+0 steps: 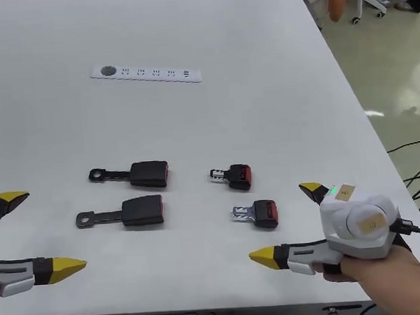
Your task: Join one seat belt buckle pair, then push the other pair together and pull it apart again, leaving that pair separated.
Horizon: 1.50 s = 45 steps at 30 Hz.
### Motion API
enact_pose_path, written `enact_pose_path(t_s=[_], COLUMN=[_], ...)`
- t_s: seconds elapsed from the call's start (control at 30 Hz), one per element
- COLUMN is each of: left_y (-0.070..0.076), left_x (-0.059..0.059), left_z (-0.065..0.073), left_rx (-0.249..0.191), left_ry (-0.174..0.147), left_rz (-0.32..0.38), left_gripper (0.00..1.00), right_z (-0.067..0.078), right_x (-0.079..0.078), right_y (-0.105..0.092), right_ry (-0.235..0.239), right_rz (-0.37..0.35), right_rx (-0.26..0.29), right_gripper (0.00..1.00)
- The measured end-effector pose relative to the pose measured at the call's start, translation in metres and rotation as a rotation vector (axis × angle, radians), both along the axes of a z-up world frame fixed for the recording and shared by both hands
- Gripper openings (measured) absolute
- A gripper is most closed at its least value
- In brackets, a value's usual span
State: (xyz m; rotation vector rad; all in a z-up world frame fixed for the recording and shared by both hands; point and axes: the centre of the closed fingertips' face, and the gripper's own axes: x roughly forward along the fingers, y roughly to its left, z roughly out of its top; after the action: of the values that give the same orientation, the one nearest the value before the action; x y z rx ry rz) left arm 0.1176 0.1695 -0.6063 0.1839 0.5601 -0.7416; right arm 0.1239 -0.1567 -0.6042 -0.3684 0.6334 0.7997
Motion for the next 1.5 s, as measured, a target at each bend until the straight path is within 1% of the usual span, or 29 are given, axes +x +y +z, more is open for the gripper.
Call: enact_pose_path(t_s=[0.37,0.43,0.47,0.53,0.6,0.67,0.73,0.8,0.9,0.93,0.97,1.0,1.03,1.07,1.1,1.13,1.17,1.2,1.23,1.27,1.37,1.43,1.5], left_y=[0.001,0.002,0.002,0.006,0.006,0.005,0.003,0.004,0.002,0.002,0.006,0.012,0.021,0.022,0.024,0.023,0.021,0.021,0.024,0.024,0.022,0.021,0.017], left_x=[-0.002,-0.003,-0.003,-0.001,0.000,-0.001,-0.003,-0.005,-0.004,-0.004,-0.004,-0.004,-0.001,-0.001,-0.001,0.002,0.000,-0.001,0.000,0.000,0.000,-0.001,-0.003], left_z=[-0.002,-0.004,-0.004,-0.004,-0.003,-0.003,-0.004,-0.006,-0.006,-0.007,-0.011,-0.014,-0.013,-0.013,-0.012,-0.008,-0.008,-0.012,-0.014,-0.013,-0.010,-0.013,-0.014], left_rx=[0.001,0.000,0.002,0.006,0.001,0.009,0.019,0.042,0.047,0.060,0.105,0.151,0.205,0.174,0.147,0.117,0.121,0.133,0.161,0.164,0.160,0.169,0.179], left_ry=[0.004,0.016,0.016,0.005,0.007,0.007,0.014,0.017,0.016,0.012,0.013,0.019,0.020,0.049,0.061,0.048,0.051,0.064,0.052,0.046,0.051,0.057,0.063], left_rz=[-0.001,0.002,0.005,0.014,0.019,0.015,0.009,-0.001,-0.007,-0.014,-0.031,-0.028,0.004,0.025,0.044,0.050,0.042,0.028,0.013,0.011,0.009,0.001,-0.012], left_gripper=[1.00,1.00,1.00,0.99,0.99,0.99,0.98,0.98,0.97,0.97,0.97,0.93,0.81,0.74,0.74,0.79,0.83,0.84,0.83,0.83,0.83,0.84,0.85], right_z=[0.002,0.002,0.001,0.001,0.001,0.001,0.000,-0.001,0.000,0.001,0.002,0.001,0.000,-0.001,-0.002,-0.005,-0.006,-0.006,-0.006,-0.004,-0.002,-0.002,-0.005], right_x=[-0.001,-0.002,-0.002,-0.001,-0.001,-0.001,-0.003,-0.004,-0.005,-0.006,-0.006,-0.006,-0.007,-0.008,-0.009,-0.011,-0.010,-0.010,-0.009,-0.008,-0.007,-0.006,-0.004], right_y=[0.000,0.001,0.001,0.000,0.000,-0.002,-0.003,-0.004,-0.004,-0.004,-0.005,-0.005,-0.006,-0.006,-0.006,-0.006,-0.007,-0.007,-0.007,-0.006,-0.004,-0.004,-0.005], right_ry=[-0.003,-0.001,-0.001,-0.002,-0.005,-0.006,-0.002,0.003,0.003,0.003,0.001,0.002,0.003,0.006,0.010,0.018,0.012,0.011,0.010,0.009,0.003,0.002,-0.002], right_rz=[-0.003,-0.002,-0.001,0.000,0.001,0.003,0.007,0.011,0.015,0.016,0.021,0.024,0.031,0.043,0.059,0.086,0.091,0.093,0.095,0.094,0.097,0.102,0.126], right_rx=[0.002,0.004,0.001,-0.003,-0.009,-0.017,-0.030,-0.040,-0.047,-0.050,-0.055,-0.058,-0.064,-0.073,-0.081,-0.101,-0.123,-0.125,-0.124,-0.121,-0.119,-0.124,-0.149], right_gripper=[0.97,0.97,0.97,0.97,0.97,0.96,0.94,0.93,0.92,0.92,0.91,0.90,0.90,0.89,0.89,0.88,0.87,0.86,0.85,0.85,0.85,0.84,0.83])
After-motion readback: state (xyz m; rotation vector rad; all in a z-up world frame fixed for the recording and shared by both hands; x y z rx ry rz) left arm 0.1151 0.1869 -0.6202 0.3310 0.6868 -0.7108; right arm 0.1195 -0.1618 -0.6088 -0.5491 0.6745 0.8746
